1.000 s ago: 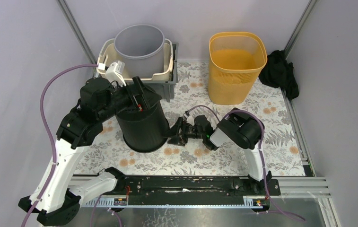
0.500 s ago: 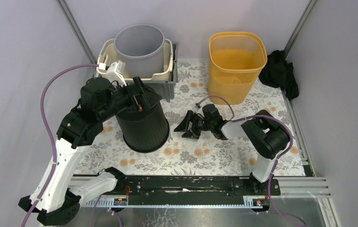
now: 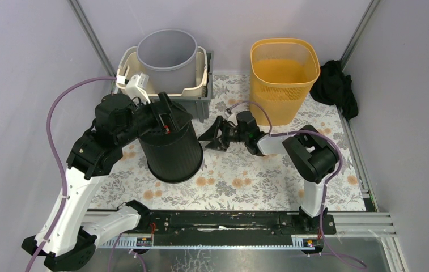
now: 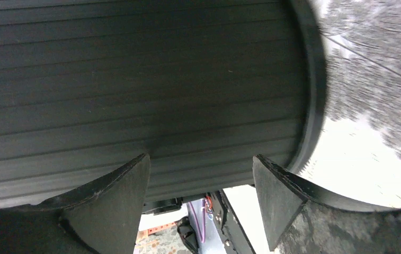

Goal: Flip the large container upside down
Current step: Move the container to the center of the board.

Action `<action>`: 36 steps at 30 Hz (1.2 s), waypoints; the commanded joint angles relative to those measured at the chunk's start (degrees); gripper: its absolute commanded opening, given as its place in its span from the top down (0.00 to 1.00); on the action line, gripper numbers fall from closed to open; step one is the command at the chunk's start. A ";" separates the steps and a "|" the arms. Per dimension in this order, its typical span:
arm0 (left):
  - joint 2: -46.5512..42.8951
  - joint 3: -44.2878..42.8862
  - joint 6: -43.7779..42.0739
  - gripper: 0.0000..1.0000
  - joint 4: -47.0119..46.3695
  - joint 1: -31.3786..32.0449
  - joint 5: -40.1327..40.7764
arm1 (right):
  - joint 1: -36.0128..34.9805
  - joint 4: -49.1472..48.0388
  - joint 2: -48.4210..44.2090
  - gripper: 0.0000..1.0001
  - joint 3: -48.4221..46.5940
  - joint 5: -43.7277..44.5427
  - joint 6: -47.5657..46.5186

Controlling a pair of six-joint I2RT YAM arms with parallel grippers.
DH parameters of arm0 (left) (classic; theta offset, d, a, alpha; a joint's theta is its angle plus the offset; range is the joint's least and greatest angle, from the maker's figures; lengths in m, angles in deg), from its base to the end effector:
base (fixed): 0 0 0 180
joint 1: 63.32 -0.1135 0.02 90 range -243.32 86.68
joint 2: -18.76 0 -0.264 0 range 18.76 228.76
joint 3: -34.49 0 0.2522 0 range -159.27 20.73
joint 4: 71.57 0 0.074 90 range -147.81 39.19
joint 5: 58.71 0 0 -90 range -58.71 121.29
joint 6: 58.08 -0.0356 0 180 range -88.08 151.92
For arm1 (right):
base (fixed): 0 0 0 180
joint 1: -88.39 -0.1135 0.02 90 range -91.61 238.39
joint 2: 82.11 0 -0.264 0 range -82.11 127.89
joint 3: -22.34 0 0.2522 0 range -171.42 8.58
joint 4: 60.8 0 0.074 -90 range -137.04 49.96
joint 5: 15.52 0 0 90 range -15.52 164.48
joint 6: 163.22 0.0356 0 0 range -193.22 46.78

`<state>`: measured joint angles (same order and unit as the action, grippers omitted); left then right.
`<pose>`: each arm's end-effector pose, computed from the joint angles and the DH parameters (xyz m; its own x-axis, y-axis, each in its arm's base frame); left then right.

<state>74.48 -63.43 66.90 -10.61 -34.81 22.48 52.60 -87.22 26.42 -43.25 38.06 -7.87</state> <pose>0.1393 -0.0819 0.4659 -0.5750 -0.3324 -0.7476 0.3289 0.7428 -0.5832 0.3015 0.2434 0.1628 -0.9435 0.2214 -0.2464 -0.1792 0.2845 0.9418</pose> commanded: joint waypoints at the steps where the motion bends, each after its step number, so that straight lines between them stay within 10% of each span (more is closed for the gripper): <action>1: -0.78 0.39 -0.92 0.00 -2.68 0.32 0.61 | -4.25 -5.80 3.03 0.22 -6.78 -1.59 3.86; 15: -1.76 1.19 -0.79 0.00 -2.42 0.27 1.32 | -14.91 -5.78 18.94 0.23 -27.76 -0.06 9.18; 29: -2.37 1.19 -0.93 0.00 -1.96 0.28 1.44 | -13.84 -7.47 6.76 0.22 -13.60 0.90 5.75; 36: -2.37 0.84 -0.90 0.00 -2.02 0.31 0.85 | -16.28 -7.90 16.25 0.22 -27.17 1.19 7.81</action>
<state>72.76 -62.57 66.86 -10.54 -34.81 23.79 38.20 -91.72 37.85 -60.87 38.50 -0.79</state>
